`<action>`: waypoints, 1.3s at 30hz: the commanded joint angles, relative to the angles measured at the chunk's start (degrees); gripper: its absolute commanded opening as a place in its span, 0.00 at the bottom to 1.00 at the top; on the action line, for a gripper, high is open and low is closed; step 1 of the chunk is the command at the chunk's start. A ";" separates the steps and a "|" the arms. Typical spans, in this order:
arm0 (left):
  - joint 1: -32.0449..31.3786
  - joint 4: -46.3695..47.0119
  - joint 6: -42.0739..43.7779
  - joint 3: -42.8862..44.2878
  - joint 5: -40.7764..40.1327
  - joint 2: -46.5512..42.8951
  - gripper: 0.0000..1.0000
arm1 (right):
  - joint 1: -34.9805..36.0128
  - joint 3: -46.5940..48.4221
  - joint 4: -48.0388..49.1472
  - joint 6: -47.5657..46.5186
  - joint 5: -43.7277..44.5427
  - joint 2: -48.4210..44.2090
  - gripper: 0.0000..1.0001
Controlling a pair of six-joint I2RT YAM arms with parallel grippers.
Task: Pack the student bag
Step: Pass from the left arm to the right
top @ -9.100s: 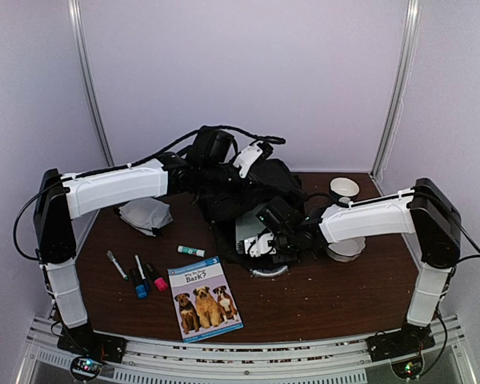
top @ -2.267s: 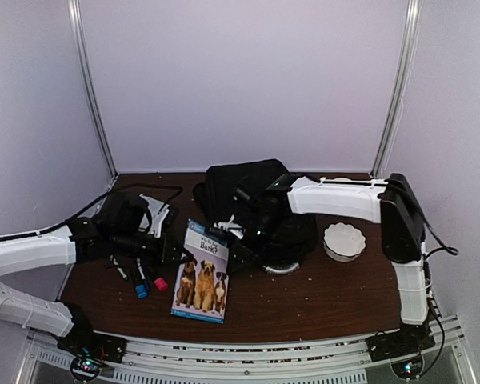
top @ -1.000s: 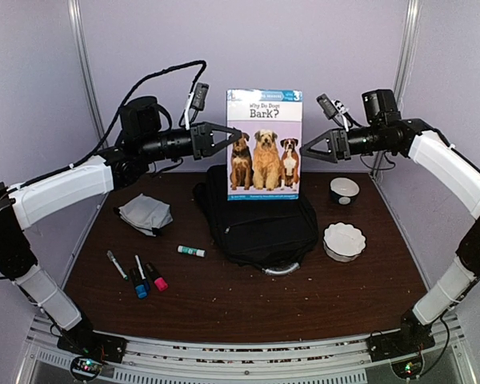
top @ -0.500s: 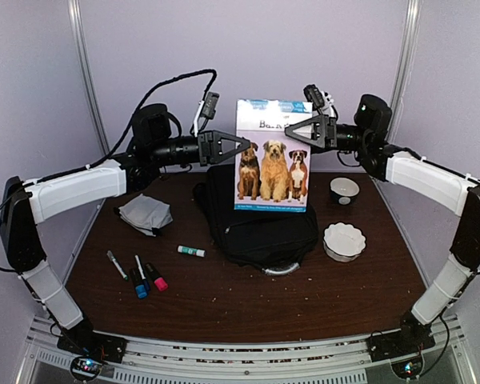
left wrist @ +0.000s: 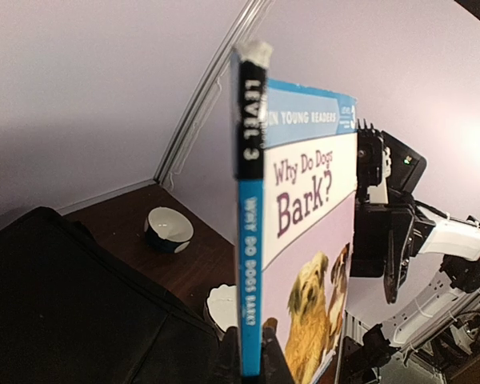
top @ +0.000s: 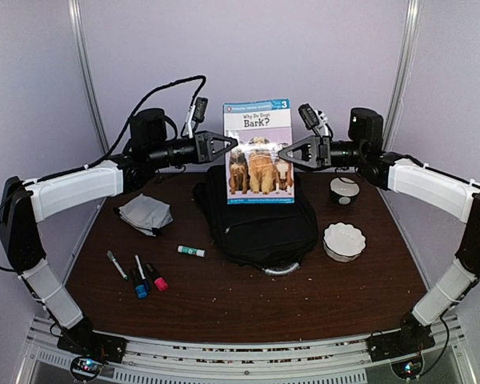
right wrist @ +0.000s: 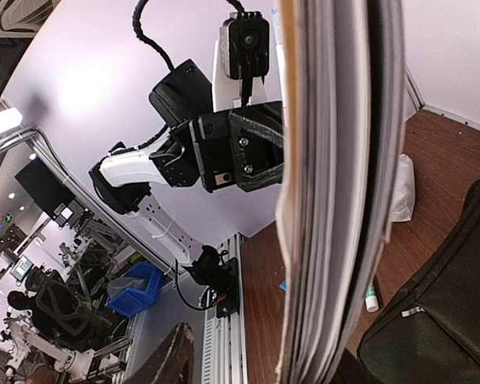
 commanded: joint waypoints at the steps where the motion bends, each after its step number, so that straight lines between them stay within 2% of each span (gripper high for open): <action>1: 0.73 3.82 -0.57 -0.57 -5.70 -2.91 0.00 | 1.75 0.08 -9.11 -8.32 1.50 -2.26 0.47; 10: 0.76 4.72 -0.37 -1.82 -6.82 -4.68 0.00 | 3.19 -0.16 -15.12 -12.61 6.25 -0.53 0.37; 31: 0.81 6.72 -0.74 -3.60 -7.67 -5.85 0.00 | 3.34 -1.24 -14.76 -11.43 9.19 2.02 0.17; 39: 0.84 7.23 -0.97 -3.75 -8.06 -5.92 0.00 | 3.52 -1.23 -15.24 -11.58 9.69 2.55 0.18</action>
